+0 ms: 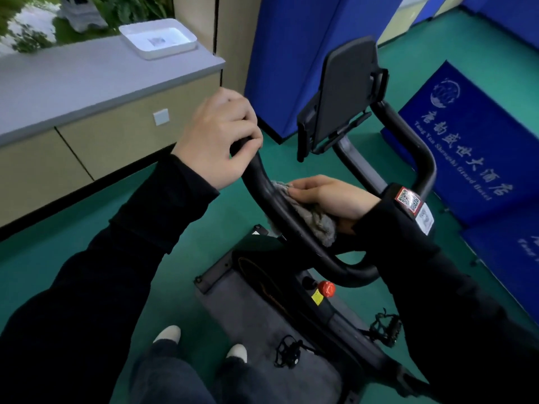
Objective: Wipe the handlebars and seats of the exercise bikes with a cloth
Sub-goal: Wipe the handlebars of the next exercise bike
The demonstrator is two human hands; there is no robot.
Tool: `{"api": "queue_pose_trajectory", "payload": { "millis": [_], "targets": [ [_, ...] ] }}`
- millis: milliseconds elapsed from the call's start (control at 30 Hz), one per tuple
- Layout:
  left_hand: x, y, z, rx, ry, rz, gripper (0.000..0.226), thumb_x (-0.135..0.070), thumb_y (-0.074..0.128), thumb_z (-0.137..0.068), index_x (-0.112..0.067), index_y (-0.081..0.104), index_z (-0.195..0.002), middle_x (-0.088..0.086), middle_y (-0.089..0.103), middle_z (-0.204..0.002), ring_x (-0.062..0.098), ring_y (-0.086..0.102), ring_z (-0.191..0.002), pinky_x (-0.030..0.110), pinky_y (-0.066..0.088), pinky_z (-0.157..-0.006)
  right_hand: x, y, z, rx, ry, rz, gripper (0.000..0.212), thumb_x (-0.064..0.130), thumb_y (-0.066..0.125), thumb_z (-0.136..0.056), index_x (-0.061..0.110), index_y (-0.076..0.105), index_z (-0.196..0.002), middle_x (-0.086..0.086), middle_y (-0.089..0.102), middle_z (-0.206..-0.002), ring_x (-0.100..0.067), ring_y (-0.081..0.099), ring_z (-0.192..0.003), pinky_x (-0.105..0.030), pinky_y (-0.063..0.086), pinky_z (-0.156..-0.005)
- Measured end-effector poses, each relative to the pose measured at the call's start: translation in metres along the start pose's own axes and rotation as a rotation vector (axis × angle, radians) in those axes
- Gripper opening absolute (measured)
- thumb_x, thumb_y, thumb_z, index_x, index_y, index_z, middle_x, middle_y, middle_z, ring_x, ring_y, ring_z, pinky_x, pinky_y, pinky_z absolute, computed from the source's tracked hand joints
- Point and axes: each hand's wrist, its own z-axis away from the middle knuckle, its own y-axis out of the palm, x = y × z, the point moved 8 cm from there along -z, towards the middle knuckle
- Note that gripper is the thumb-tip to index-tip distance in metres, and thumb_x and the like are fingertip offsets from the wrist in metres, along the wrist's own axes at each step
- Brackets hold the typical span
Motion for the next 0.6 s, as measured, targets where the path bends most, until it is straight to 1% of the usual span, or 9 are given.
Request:
{"api": "queue_pose_trajectory", "payload": {
  "millis": [100,200,233,267,300,367,467,533,600],
  "targets": [
    [0.001,-0.002,-0.001,-0.005,0.014,0.016,0.017,-0.011,0.058,-0.084,-0.002,0.066,-0.071,0.007,0.06,-0.078,0.03,0.049,-0.092,0.046,0.042,-0.076,-0.005,-0.012,0.014,-0.129,0.006,0.159,0.018,0.014,0.044,-0.101,0.004,0.058,-0.1,-0.013,0.063,-0.086,-0.02,0.061,-0.074,-0.031,0.05,-0.074],
    [0.0,-0.004,-0.002,-0.009,0.031,0.019,0.018,-0.011,0.057,-0.084,-0.003,0.064,-0.07,0.006,0.059,-0.078,0.029,0.049,-0.091,0.043,0.042,-0.076,-0.005,-0.02,0.036,-0.28,0.049,0.339,0.012,0.022,0.05,-0.098,0.017,0.057,-0.107,-0.011,0.067,-0.091,-0.013,0.061,-0.072,-0.031,0.052,-0.072],
    [0.0,-0.003,-0.002,-0.003,0.042,0.016,0.017,-0.011,0.057,-0.085,-0.004,0.064,-0.071,0.006,0.059,-0.078,0.028,0.049,-0.091,0.043,0.042,-0.076,-0.002,-0.021,0.043,-0.349,0.058,0.439,0.014,0.025,0.052,-0.097,0.018,0.056,-0.108,-0.011,0.067,-0.093,-0.015,0.061,-0.076,-0.034,0.052,-0.076],
    [0.0,-0.003,-0.002,0.006,0.053,0.016,0.017,-0.011,0.057,-0.085,-0.004,0.064,-0.071,0.006,0.059,-0.079,0.028,0.049,-0.092,0.043,0.042,-0.076,0.001,-0.02,0.05,-0.426,0.055,0.548,0.016,0.027,0.054,-0.096,0.018,0.057,-0.109,-0.009,0.067,-0.094,-0.017,0.061,-0.082,-0.034,0.049,-0.081],
    [-0.001,-0.004,-0.001,0.013,0.064,0.015,0.017,-0.011,0.057,-0.085,-0.004,0.064,-0.072,0.005,0.059,-0.079,0.029,0.049,-0.092,0.044,0.042,-0.075,0.004,-0.016,0.056,-0.511,0.027,0.64,0.017,0.028,0.055,-0.095,0.018,0.059,-0.107,-0.005,0.067,-0.092,-0.019,0.062,-0.085,-0.03,0.047,-0.08],
    [-0.001,-0.005,-0.001,0.017,0.089,0.005,0.017,-0.011,0.057,-0.086,-0.004,0.065,-0.073,0.005,0.059,-0.08,0.03,0.051,-0.092,0.042,0.042,-0.074,0.012,-0.003,0.07,-0.706,-0.088,0.751,0.014,0.025,0.06,-0.092,0.016,0.065,-0.101,-0.001,0.067,-0.085,-0.021,0.062,-0.085,-0.023,0.041,-0.072],
    [-0.002,-0.005,-0.001,0.023,0.127,-0.013,0.018,-0.012,0.056,-0.088,-0.003,0.066,-0.076,0.007,0.061,-0.082,0.033,0.053,-0.091,0.044,0.044,-0.074,0.009,0.016,0.097,-1.012,-0.227,0.857,0.015,0.016,0.069,-0.086,0.005,0.07,-0.096,-0.008,0.066,-0.086,-0.028,0.059,-0.086,-0.022,0.036,-0.074],
    [-0.003,-0.005,0.0,0.021,0.146,-0.017,0.018,-0.011,0.055,-0.088,-0.002,0.066,-0.077,0.008,0.061,-0.082,0.034,0.054,-0.092,0.045,0.045,-0.075,-0.004,0.029,0.115,-1.233,-0.255,0.874,0.017,0.01,0.072,-0.082,0.0,0.07,-0.096,-0.011,0.062,-0.087,-0.031,0.055,-0.083,-0.02,0.034,-0.074],
    [-0.003,-0.005,0.0,0.018,0.157,-0.019,0.018,-0.011,0.055,-0.088,-0.002,0.066,-0.077,0.008,0.061,-0.082,0.035,0.054,-0.092,0.044,0.046,-0.075,-0.021,0.043,0.128,-1.435,-0.25,0.807,0.018,0.006,0.072,-0.082,-0.001,0.068,-0.099,-0.012,0.057,-0.089,-0.03,0.054,-0.084,-0.02,0.035,-0.078]
  ]
}}
